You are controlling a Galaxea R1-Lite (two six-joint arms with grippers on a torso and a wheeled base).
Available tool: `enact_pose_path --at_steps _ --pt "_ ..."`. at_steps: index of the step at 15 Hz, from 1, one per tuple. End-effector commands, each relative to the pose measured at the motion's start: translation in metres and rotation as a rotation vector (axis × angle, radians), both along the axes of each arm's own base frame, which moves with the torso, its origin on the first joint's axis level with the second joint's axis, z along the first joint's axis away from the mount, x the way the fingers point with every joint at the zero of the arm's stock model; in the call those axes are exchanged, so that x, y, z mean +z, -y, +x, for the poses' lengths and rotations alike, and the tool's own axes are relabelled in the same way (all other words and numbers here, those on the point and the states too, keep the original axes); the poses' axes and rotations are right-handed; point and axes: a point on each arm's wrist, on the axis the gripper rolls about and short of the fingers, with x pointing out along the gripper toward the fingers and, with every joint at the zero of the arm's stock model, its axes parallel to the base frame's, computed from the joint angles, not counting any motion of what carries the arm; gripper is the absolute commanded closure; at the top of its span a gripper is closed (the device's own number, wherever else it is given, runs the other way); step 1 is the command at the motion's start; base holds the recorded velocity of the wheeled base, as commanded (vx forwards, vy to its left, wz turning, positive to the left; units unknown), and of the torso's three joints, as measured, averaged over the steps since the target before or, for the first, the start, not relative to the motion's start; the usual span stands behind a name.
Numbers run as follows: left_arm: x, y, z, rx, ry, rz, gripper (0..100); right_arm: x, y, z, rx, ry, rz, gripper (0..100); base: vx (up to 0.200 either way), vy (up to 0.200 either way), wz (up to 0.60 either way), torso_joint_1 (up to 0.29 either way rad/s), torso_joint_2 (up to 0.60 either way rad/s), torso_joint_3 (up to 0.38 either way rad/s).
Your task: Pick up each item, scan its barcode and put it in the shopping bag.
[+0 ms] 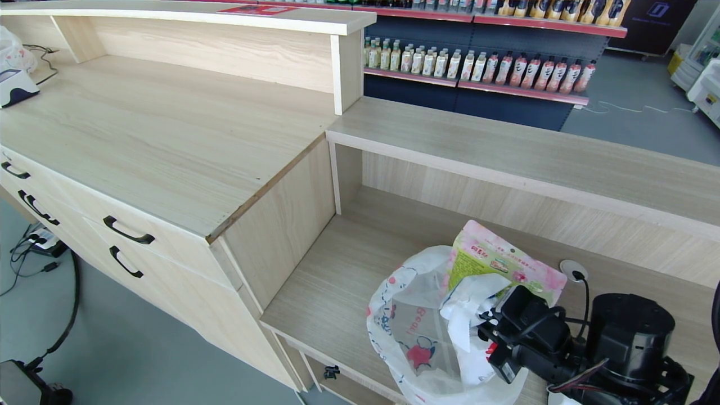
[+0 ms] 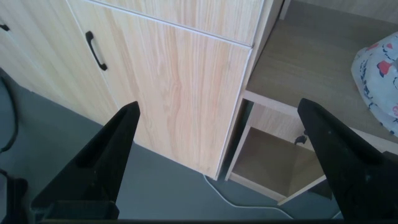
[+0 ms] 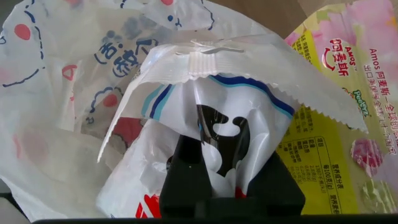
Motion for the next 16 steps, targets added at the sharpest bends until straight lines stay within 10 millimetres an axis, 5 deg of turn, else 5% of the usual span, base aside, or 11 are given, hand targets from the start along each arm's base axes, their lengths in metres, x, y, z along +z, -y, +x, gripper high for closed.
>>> enact_pose_path --at_steps 1,8,9,16 --pt "0.0000 0.0000 0.0000 0.000 0.000 0.000 0 -0.0014 -0.0006 0.0001 0.002 -0.005 -0.004 100 0.000 0.000 0.00 0.000 0.00 0.000" --pt "0.0000 0.0000 0.0000 0.000 0.000 0.000 0 -0.0051 -0.0016 0.0016 0.001 -0.019 -0.011 100 0.000 0.000 0.00 0.000 0.00 0.000" --pt "0.0000 0.0000 0.0000 0.000 0.000 0.000 0 -0.0053 -0.0018 0.0020 0.001 -0.019 -0.011 0 0.000 0.000 0.00 0.000 0.00 0.000" --pt "0.0000 0.0000 0.0000 0.000 0.000 0.000 0 0.0028 -0.0034 -0.0002 0.013 0.015 0.006 0 0.000 0.000 0.00 0.000 0.00 0.000"
